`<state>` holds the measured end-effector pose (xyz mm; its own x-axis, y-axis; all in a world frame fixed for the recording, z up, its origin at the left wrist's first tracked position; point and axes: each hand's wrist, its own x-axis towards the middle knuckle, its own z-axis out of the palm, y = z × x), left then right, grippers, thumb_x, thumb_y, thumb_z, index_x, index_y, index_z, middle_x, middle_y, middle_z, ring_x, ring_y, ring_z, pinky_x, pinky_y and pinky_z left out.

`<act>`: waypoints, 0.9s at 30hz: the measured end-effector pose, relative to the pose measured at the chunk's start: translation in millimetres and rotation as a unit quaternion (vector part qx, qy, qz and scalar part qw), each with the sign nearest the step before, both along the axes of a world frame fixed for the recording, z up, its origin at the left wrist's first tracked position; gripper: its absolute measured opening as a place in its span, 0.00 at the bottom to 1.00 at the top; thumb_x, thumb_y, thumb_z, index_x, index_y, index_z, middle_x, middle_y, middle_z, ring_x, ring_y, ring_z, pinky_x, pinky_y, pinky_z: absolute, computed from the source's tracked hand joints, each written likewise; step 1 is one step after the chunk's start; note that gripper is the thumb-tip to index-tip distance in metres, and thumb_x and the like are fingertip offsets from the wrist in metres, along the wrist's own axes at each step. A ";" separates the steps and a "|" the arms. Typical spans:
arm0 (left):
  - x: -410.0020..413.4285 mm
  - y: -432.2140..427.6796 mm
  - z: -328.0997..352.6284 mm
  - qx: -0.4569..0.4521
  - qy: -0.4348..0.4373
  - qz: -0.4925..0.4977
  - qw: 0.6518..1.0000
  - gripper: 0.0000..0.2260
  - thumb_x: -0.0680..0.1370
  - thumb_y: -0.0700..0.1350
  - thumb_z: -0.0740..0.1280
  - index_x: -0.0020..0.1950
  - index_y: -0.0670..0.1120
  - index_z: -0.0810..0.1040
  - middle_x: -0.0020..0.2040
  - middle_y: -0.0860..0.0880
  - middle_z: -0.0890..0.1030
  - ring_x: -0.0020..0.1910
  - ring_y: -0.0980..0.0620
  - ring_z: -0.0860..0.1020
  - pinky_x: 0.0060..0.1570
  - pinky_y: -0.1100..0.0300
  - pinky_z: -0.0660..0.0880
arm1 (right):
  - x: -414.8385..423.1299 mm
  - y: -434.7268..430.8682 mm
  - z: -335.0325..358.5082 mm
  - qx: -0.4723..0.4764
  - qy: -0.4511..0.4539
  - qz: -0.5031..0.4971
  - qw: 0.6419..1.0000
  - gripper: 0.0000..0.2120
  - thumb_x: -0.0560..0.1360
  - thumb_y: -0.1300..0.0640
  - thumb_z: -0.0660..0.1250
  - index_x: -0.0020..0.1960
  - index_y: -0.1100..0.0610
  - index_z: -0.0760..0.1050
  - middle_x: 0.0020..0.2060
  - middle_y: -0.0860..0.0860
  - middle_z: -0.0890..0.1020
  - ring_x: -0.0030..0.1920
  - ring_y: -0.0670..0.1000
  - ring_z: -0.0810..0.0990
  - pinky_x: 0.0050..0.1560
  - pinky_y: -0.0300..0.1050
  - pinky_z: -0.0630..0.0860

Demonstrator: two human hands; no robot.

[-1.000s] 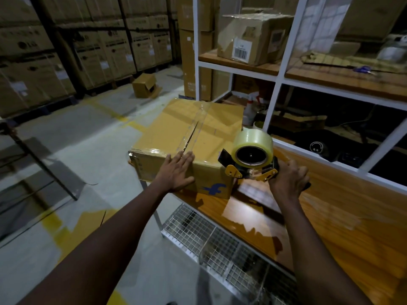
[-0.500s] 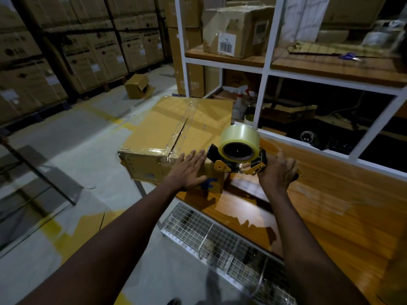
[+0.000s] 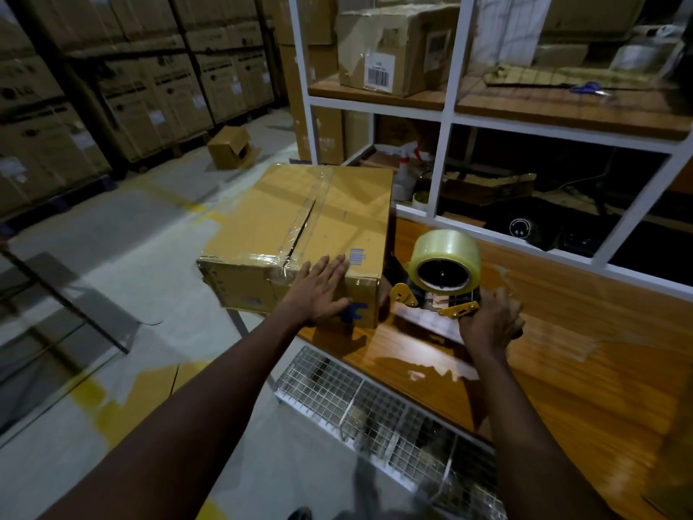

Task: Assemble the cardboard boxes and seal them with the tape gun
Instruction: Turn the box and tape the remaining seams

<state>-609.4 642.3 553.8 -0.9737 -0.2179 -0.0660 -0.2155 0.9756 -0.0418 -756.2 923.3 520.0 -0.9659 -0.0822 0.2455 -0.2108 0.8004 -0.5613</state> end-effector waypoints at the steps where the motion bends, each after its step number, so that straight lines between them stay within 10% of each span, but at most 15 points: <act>1: 0.2 -0.3 -0.4 -0.002 -0.001 0.001 1.000 0.43 0.70 0.70 0.35 0.81 0.49 0.40 0.81 0.50 0.39 0.80 0.47 0.42 0.77 0.43 0.44 | -0.6 4.0 -3.5 -0.001 -0.005 -0.005 1.000 0.06 0.72 0.57 0.70 0.49 0.53 0.80 0.51 0.58 0.73 0.55 0.64 0.69 0.56 0.60 0.65; 8: -2.4 5.1 -3.5 -0.005 0.012 0.009 1.000 0.44 0.69 0.71 0.36 0.81 0.49 0.40 0.81 0.49 0.41 0.80 0.46 0.43 0.76 0.42 0.43 | 13.1 -0.5 -21.7 -0.034 -0.095 -0.063 0.993 0.15 0.74 0.41 0.63 0.49 0.52 0.73 0.58 0.58 0.69 0.57 0.64 0.67 0.54 0.60 0.65; 14: -4.7 9.3 0.2 -0.007 -0.011 0.012 1.000 0.47 0.67 0.72 0.35 0.81 0.48 0.39 0.81 0.48 0.39 0.80 0.43 0.41 0.75 0.40 0.41 | 44.1 -32.0 -16.0 -0.093 -0.088 -0.066 0.990 0.10 0.78 0.57 0.67 0.53 0.64 0.75 0.56 0.64 0.72 0.57 0.68 0.68 0.58 0.63 0.66; 27: -6.8 13.2 -0.1 0.006 -0.006 0.011 1.000 0.50 0.65 0.73 0.35 0.81 0.46 0.39 0.81 0.46 0.39 0.79 0.41 0.40 0.75 0.37 0.41 | 60.5 -51.9 -34.6 -0.008 -0.239 -0.102 0.966 0.08 0.78 0.47 0.65 0.54 0.47 0.77 0.61 0.54 0.70 0.59 0.65 0.67 0.55 0.63 0.66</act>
<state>-616.2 655.5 553.7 -0.9678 -0.2387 -0.0802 -0.2367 0.9710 -0.0338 -695.7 871.4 485.3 -0.9651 0.1221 -0.2319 0.2363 0.7878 -0.5688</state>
